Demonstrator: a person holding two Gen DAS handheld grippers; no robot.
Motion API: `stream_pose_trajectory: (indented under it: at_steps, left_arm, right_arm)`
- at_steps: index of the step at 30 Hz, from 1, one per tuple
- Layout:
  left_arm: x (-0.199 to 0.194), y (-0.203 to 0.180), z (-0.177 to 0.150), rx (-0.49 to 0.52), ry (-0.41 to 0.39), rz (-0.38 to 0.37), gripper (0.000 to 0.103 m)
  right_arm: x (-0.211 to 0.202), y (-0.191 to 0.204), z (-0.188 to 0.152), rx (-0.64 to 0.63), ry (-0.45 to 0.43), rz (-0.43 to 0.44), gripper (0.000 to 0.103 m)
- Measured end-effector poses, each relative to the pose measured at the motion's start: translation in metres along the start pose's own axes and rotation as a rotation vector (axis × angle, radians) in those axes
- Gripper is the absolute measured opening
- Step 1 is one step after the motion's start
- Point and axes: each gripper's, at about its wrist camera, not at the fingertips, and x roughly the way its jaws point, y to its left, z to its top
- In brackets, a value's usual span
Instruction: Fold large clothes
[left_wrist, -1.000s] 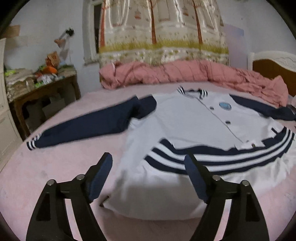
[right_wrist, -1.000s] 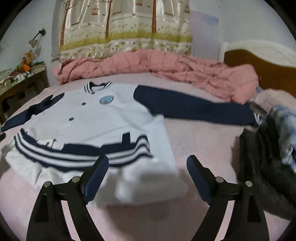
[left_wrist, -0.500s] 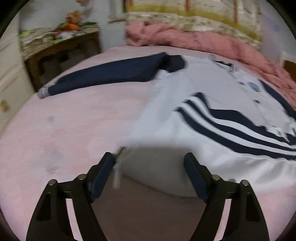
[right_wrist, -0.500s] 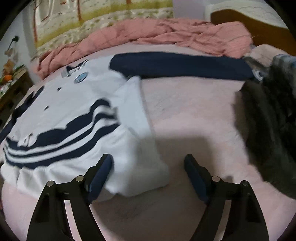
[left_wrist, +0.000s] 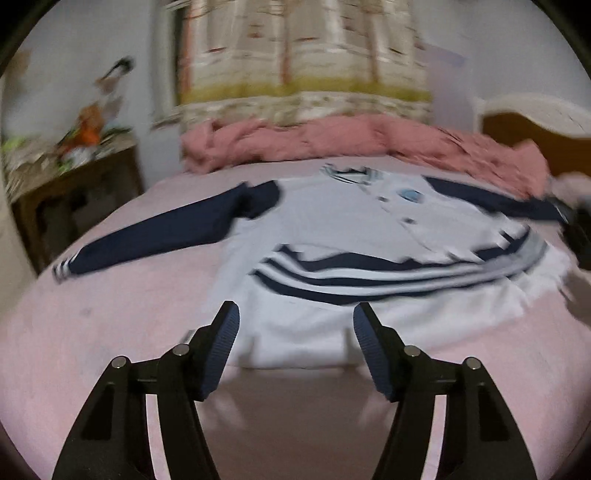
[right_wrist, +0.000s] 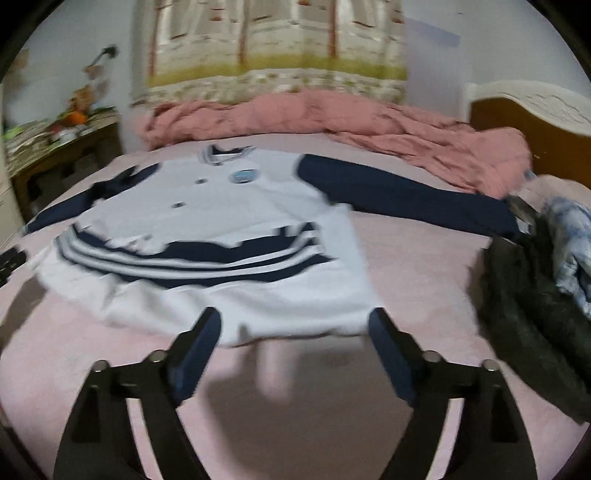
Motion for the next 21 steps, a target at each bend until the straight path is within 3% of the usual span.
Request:
stream_pose_trajectory:
  at_steps: [4,10,13,16,18,19,20,21]
  left_arm:
    - [0.009,-0.034,0.0,0.16,0.11,-0.108,0.069]
    - [0.032,-0.068,-0.007,0.388,0.218,-0.083,0.07]
    - [0.05,-0.069,-0.007,0.397,0.241,-0.019,0.078]
    - [0.065,-0.06,-0.003,0.367,0.23,0.043,0.086]
    - [0.078,-0.051,-0.001,0.337,0.24,0.113,0.086]
    - [0.082,-0.046,-0.001,0.323,0.244,0.154,0.084]
    - [0.086,-0.041,0.0,0.313,0.247,0.188,0.07]
    - [0.091,-0.035,-0.001,0.298,0.263,0.212,0.047]
  right_arm:
    - [0.006,0.036,-0.007,-0.142,0.049,0.034,0.085]
    - [0.037,0.08,-0.019,-0.375,0.164,-0.015,0.085]
    - [0.049,0.085,-0.014,-0.423,0.166,-0.074,0.085]
    - [0.063,0.086,-0.008,-0.451,0.114,-0.209,0.085]
    - [0.072,0.08,-0.005,-0.438,0.121,-0.213,0.085]
    - [0.074,0.076,-0.003,-0.422,0.12,-0.205,0.085]
    - [0.075,0.074,-0.002,-0.415,0.12,-0.195,0.083]
    - [0.075,0.072,-0.002,-0.405,0.121,-0.176,0.067]
